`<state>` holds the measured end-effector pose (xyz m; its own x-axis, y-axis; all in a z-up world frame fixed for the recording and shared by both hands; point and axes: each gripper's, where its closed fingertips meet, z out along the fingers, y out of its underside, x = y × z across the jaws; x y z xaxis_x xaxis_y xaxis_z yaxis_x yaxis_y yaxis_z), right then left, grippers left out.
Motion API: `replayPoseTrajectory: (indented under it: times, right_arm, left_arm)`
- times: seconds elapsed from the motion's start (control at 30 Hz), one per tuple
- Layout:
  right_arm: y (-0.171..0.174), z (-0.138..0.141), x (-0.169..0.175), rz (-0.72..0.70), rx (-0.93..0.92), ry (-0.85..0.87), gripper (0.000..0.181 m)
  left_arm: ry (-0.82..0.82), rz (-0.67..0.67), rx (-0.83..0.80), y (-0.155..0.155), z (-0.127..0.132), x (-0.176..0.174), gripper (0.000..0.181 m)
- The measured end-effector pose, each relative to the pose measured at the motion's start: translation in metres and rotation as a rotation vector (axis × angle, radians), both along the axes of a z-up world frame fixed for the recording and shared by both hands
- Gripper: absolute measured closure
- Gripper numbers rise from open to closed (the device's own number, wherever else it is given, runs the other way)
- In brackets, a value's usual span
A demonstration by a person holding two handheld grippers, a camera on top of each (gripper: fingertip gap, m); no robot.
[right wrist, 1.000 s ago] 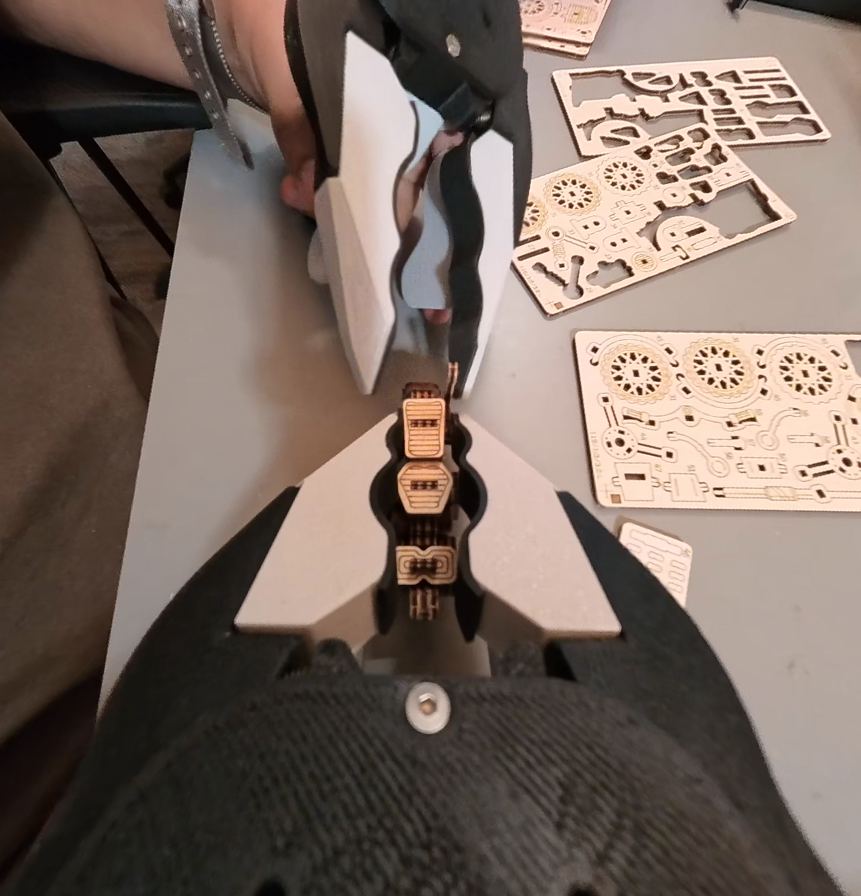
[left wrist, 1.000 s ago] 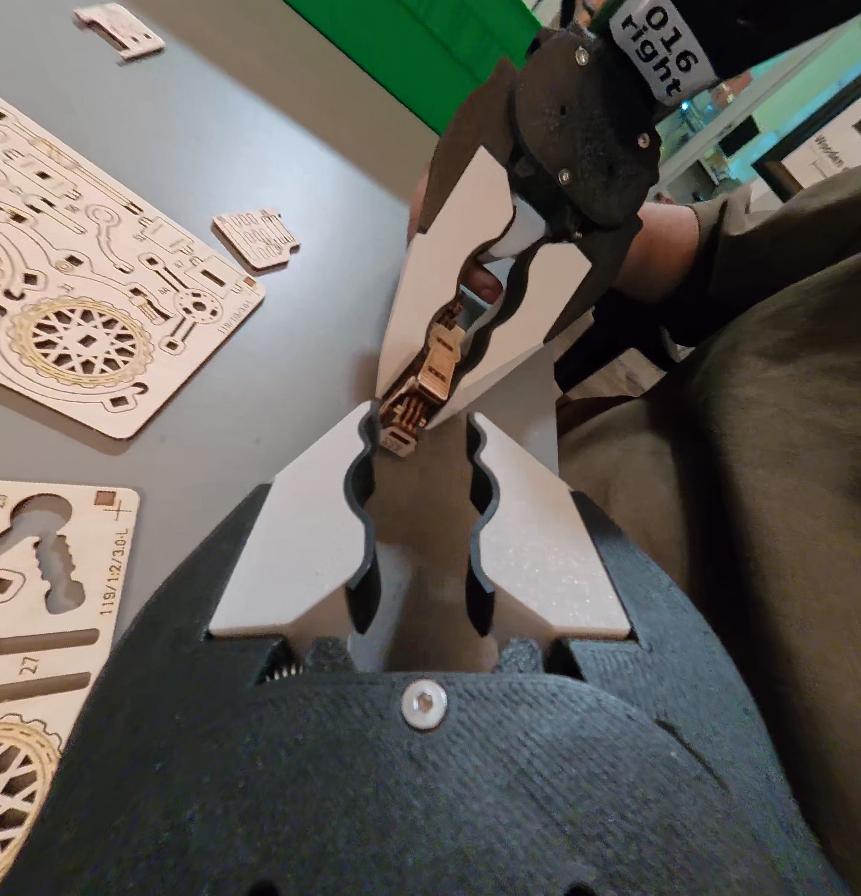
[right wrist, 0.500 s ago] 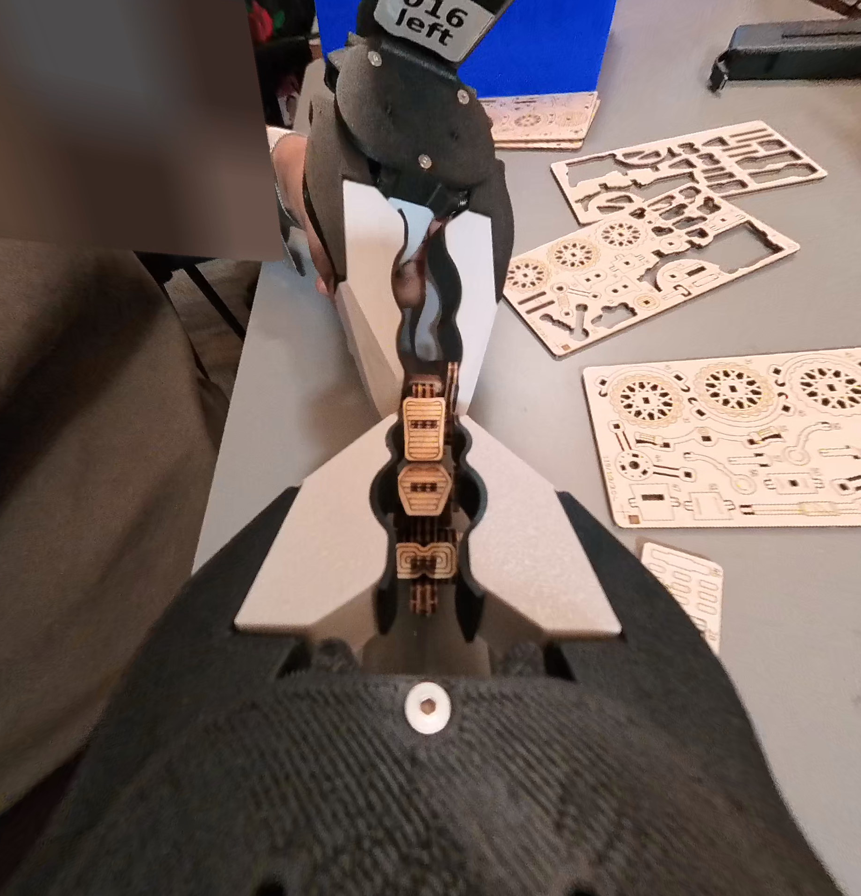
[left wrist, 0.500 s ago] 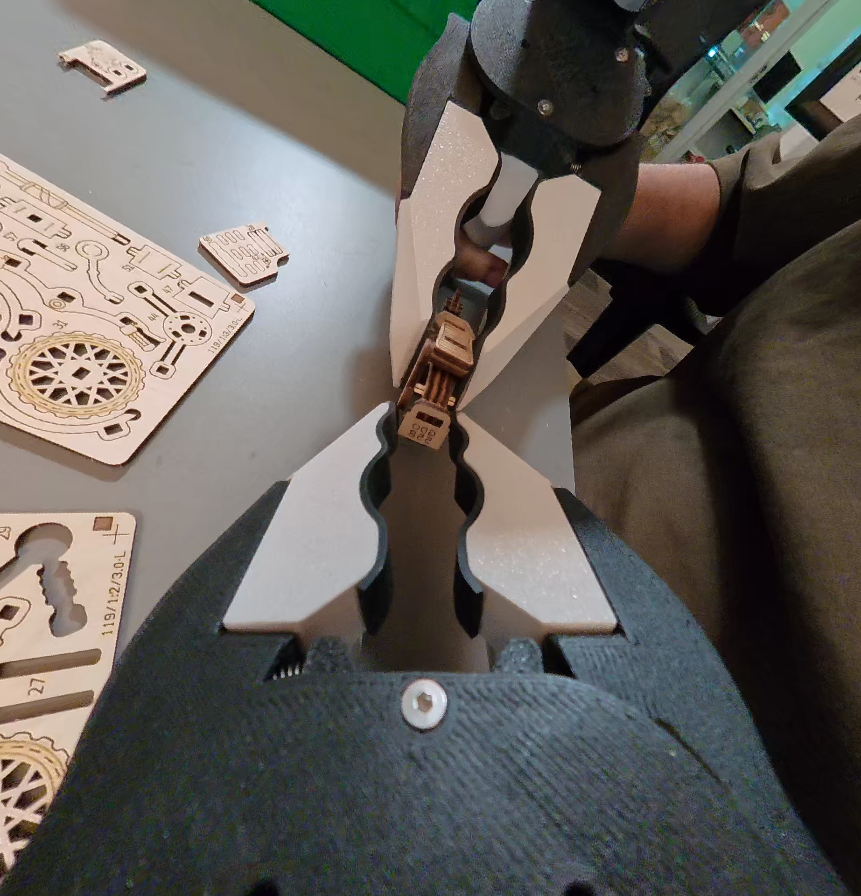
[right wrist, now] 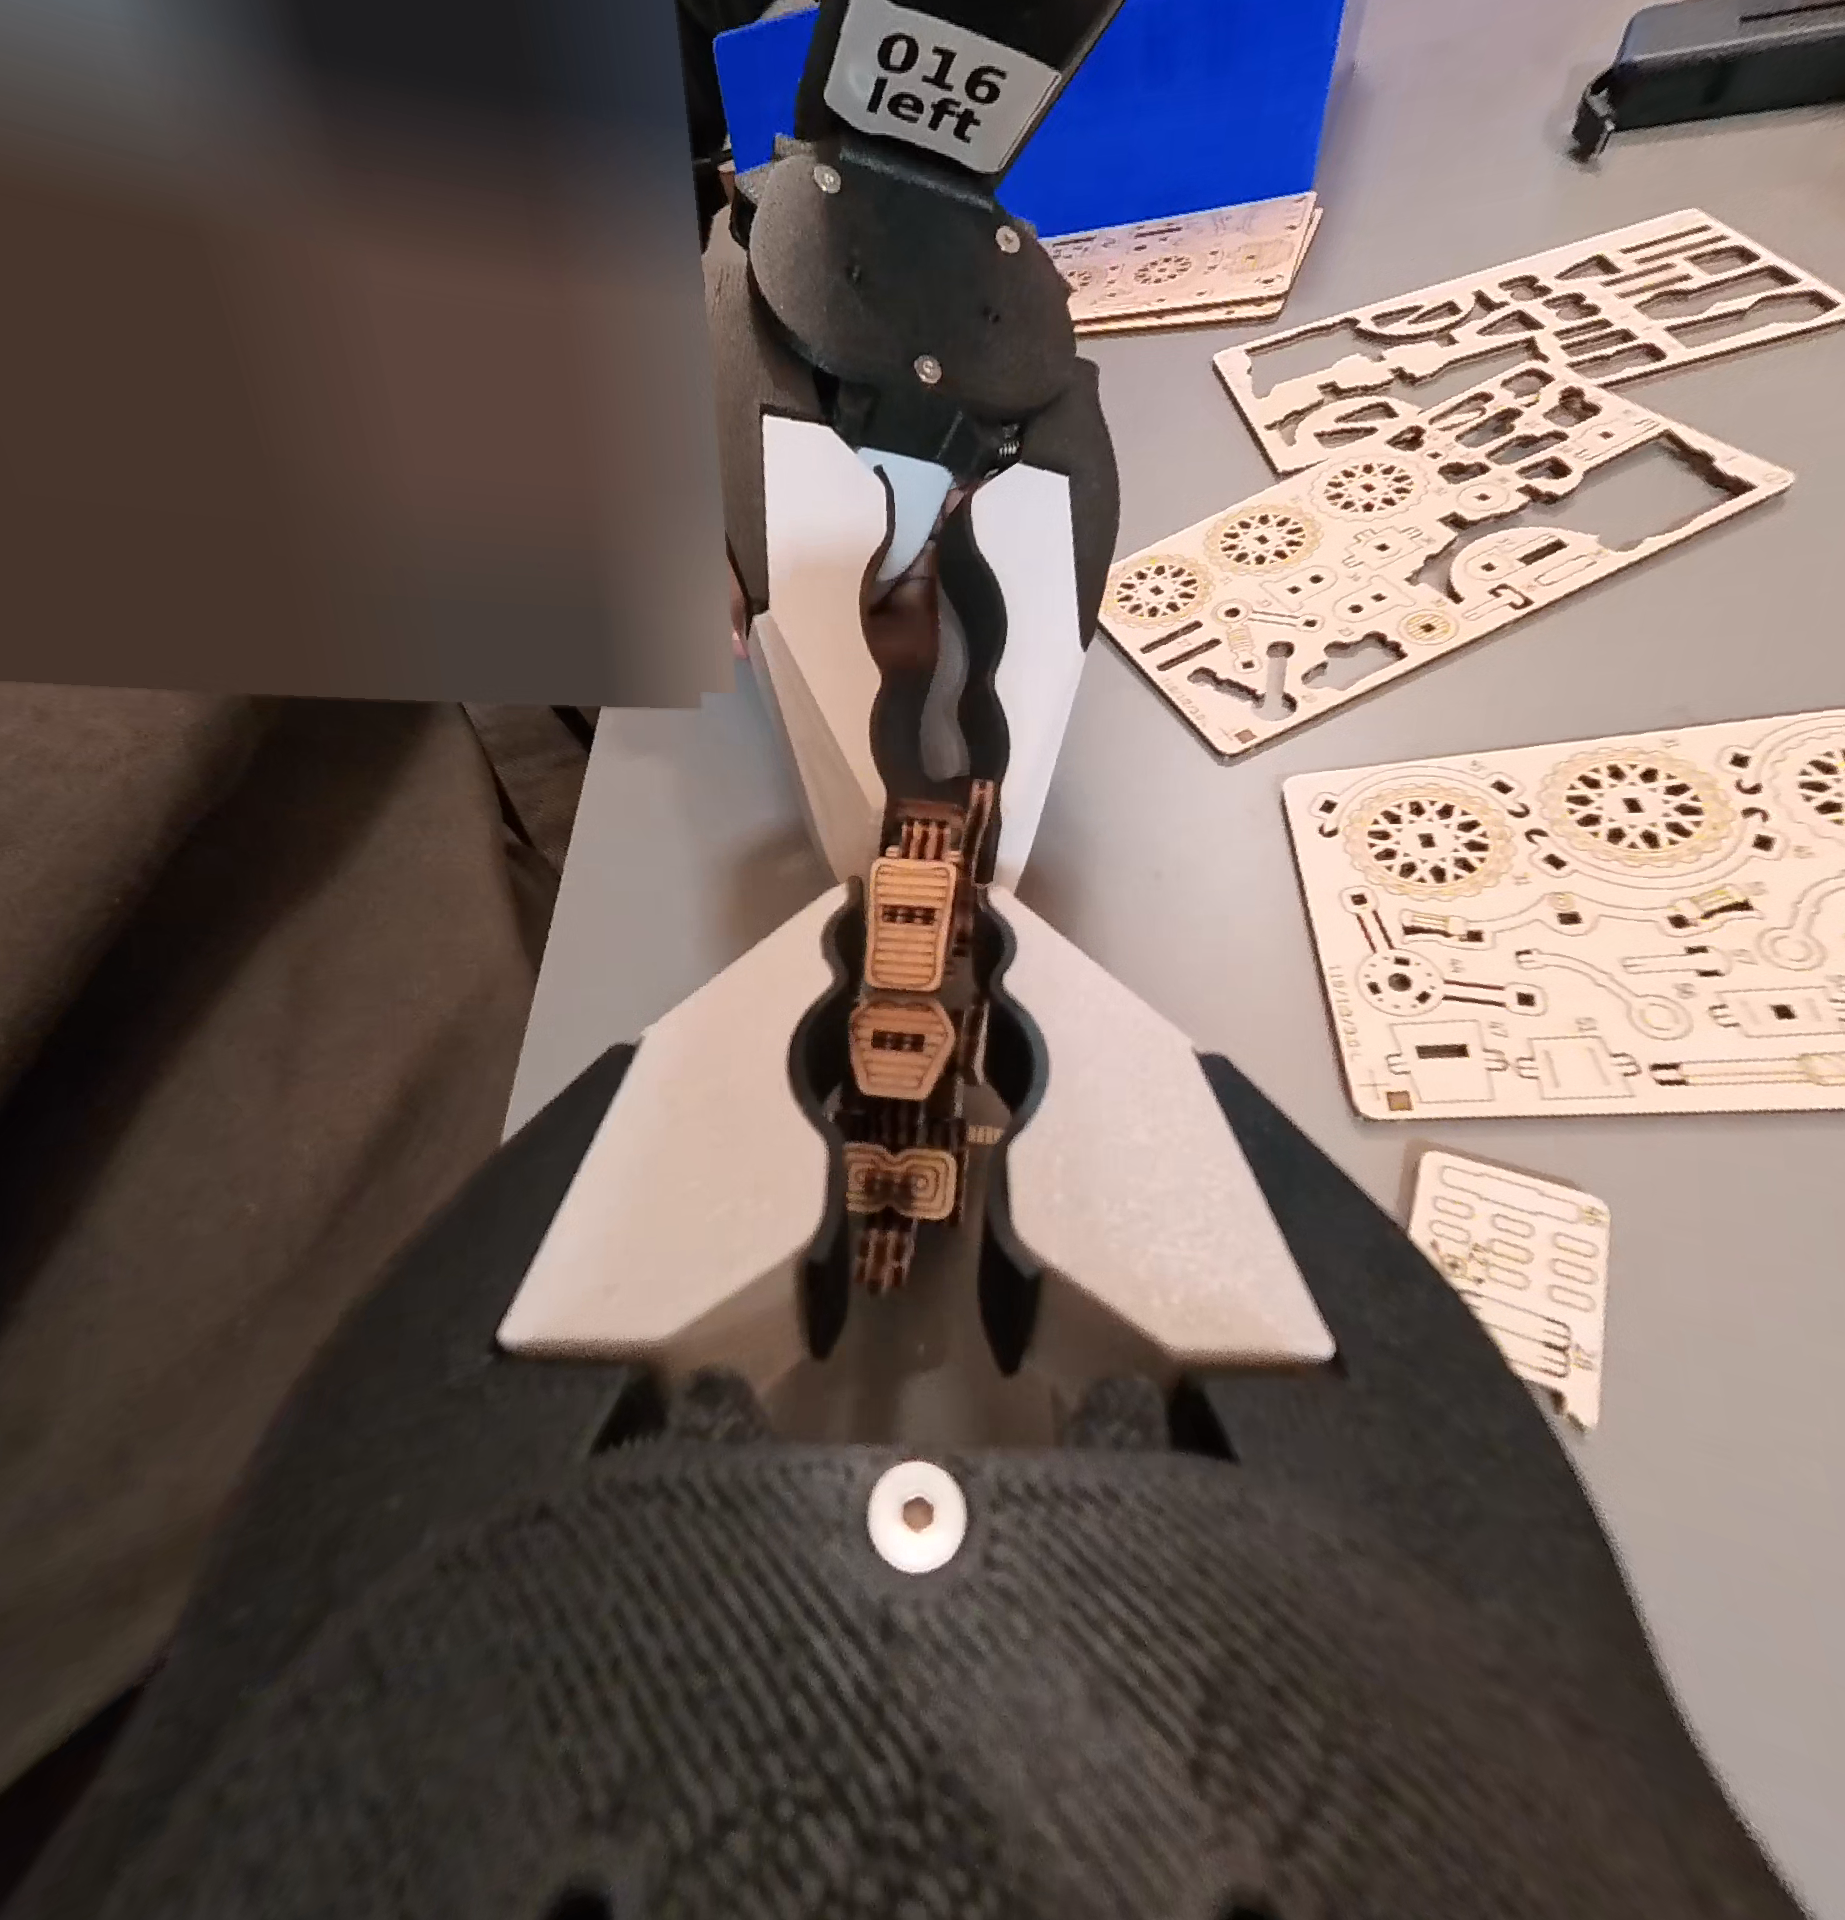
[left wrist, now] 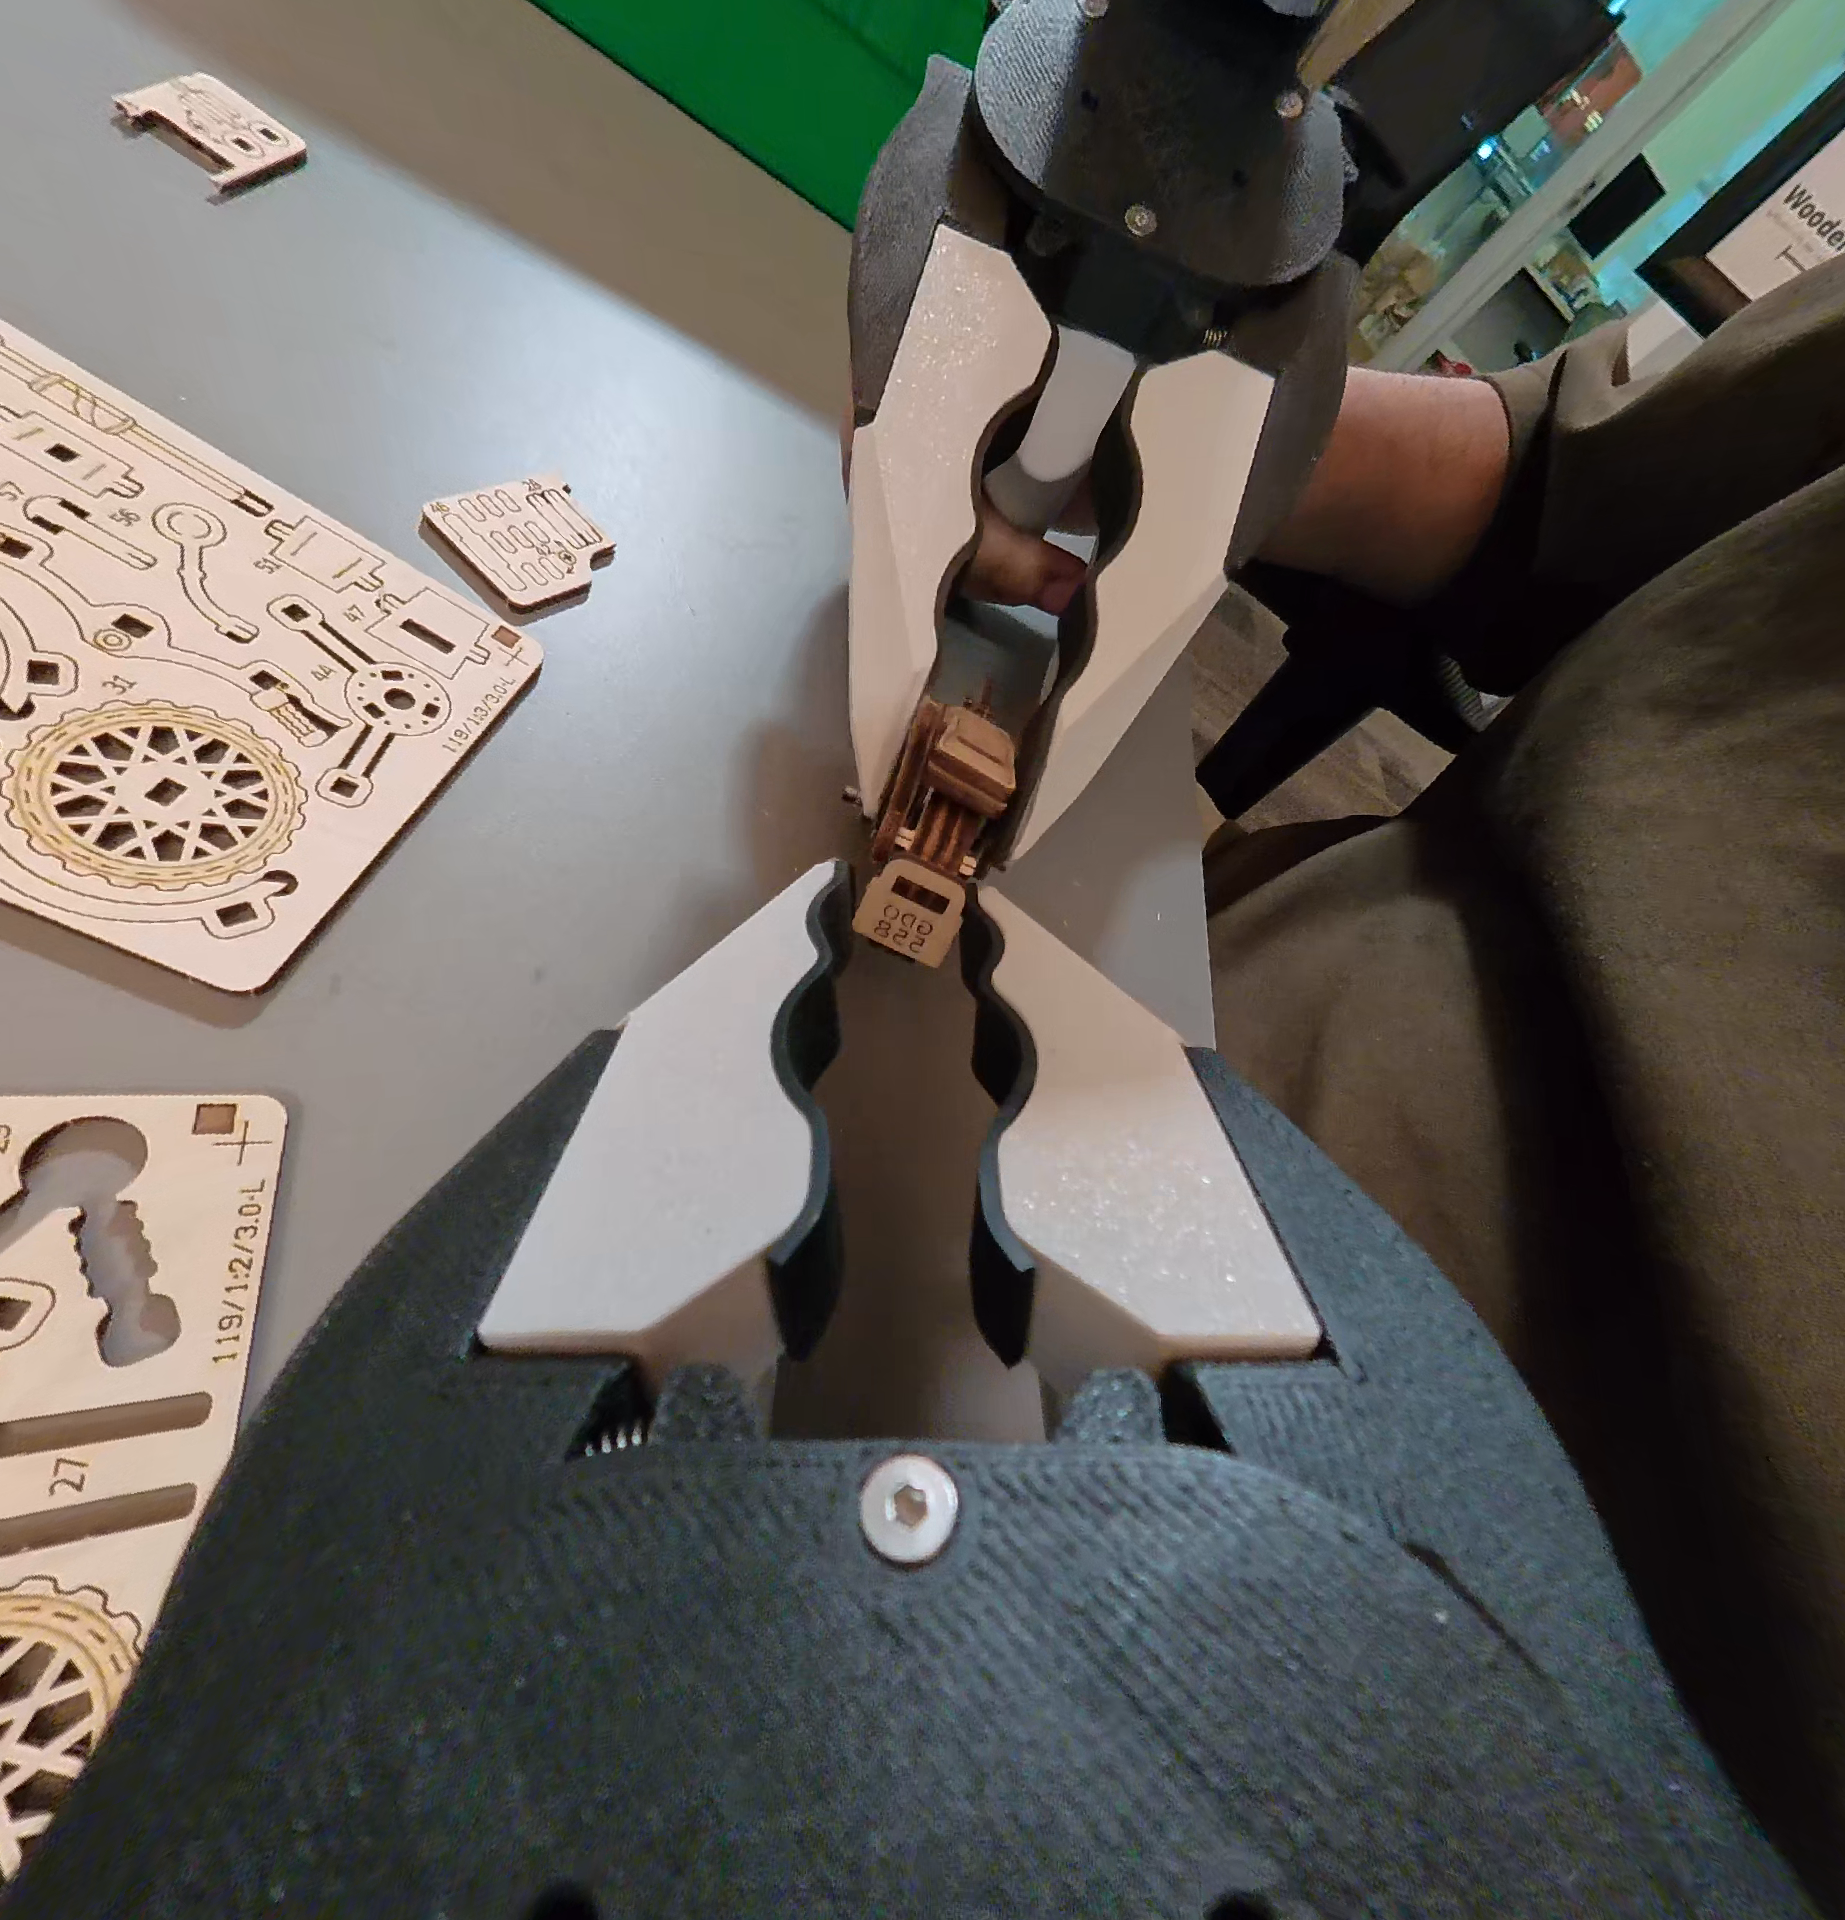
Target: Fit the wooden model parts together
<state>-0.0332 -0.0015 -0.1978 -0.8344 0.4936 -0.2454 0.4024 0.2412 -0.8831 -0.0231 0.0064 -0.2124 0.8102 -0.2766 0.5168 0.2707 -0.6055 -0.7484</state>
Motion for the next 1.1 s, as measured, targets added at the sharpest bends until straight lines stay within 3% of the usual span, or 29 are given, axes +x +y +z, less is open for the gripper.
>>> replayPoseTrajectory:
  times: [0.53,0.63,1.1]
  right_arm:
    - [0.000,0.000,0.001,0.012,0.003,0.004,0.164]
    - [0.000,0.000,0.001,0.009,0.003,0.007,0.164]
    - [0.001,0.007,0.002,0.013,-0.074,-0.030,0.165]
  left_arm:
    - [-0.030,-0.005,-0.004,-0.001,0.000,0.000,0.162]
    - [-0.030,-0.005,-0.002,-0.001,0.001,0.000,0.156]
    - [0.007,0.003,0.122,0.002,0.017,0.001,0.163]
